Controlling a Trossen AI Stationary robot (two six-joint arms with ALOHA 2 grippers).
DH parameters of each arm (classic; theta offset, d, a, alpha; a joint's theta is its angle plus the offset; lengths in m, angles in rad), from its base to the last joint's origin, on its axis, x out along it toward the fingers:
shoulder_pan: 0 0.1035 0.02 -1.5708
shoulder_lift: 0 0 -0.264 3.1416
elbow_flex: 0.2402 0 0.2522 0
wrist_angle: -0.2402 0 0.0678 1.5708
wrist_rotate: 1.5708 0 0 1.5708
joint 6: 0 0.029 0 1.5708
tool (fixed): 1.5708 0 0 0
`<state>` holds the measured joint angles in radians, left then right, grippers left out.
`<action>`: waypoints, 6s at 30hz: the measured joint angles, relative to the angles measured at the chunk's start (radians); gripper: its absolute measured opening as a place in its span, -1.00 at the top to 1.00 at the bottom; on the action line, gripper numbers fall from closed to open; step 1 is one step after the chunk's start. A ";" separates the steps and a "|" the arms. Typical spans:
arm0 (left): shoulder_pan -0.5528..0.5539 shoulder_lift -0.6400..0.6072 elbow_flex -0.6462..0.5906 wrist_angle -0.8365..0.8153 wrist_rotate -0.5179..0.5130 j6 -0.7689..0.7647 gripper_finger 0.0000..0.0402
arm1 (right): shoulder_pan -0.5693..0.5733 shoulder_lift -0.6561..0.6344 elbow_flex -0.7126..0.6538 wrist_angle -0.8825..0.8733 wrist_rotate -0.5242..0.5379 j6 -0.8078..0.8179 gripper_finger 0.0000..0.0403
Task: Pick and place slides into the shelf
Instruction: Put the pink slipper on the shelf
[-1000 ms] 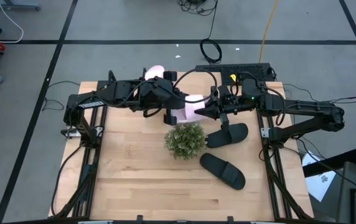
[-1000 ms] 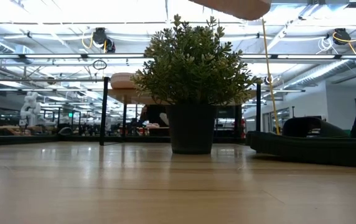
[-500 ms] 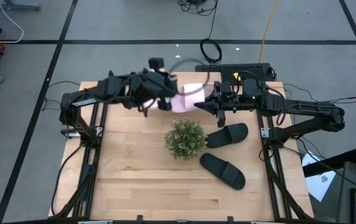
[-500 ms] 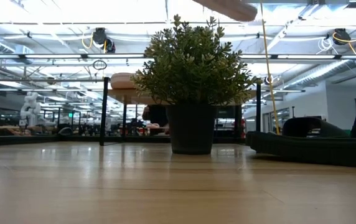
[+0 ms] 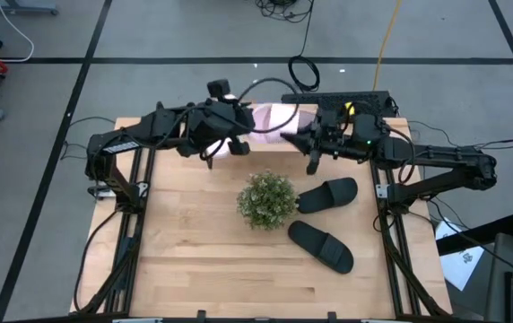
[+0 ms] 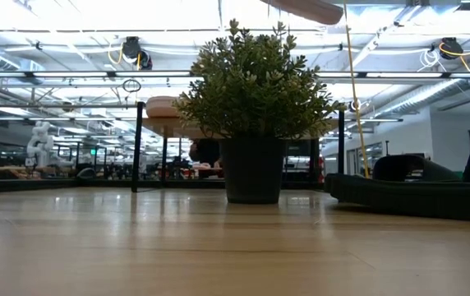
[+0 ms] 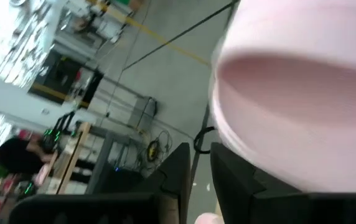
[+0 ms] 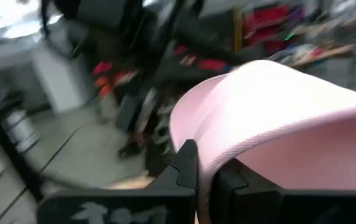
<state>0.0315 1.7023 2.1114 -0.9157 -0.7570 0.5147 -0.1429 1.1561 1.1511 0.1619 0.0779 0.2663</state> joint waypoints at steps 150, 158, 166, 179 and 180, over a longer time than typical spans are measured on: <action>-0.016 -0.322 0.000 -0.271 0.177 -0.520 0.64 | -0.066 0.908 0.695 -0.206 1.014 0.821 1.00; -0.010 -0.322 0.000 -0.257 0.177 -0.517 0.64 | -0.074 0.908 0.695 -0.199 0.860 0.833 1.00; 0.043 -0.322 0.000 -0.331 0.130 -0.526 0.64 | -0.069 0.872 0.695 -0.165 0.812 0.732 0.99; 0.194 -0.315 -0.012 -0.476 0.129 -0.397 0.64 | -0.076 0.767 0.695 -0.112 0.629 0.538 1.00; 0.206 -0.316 -0.024 -0.477 0.133 -0.370 0.64 | -0.073 0.763 0.695 -0.108 0.614 0.533 1.00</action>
<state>0.2375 1.3865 2.0879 -1.3930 -0.6238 0.1446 -0.2162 1.9195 1.8465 0.0539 0.6917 0.7988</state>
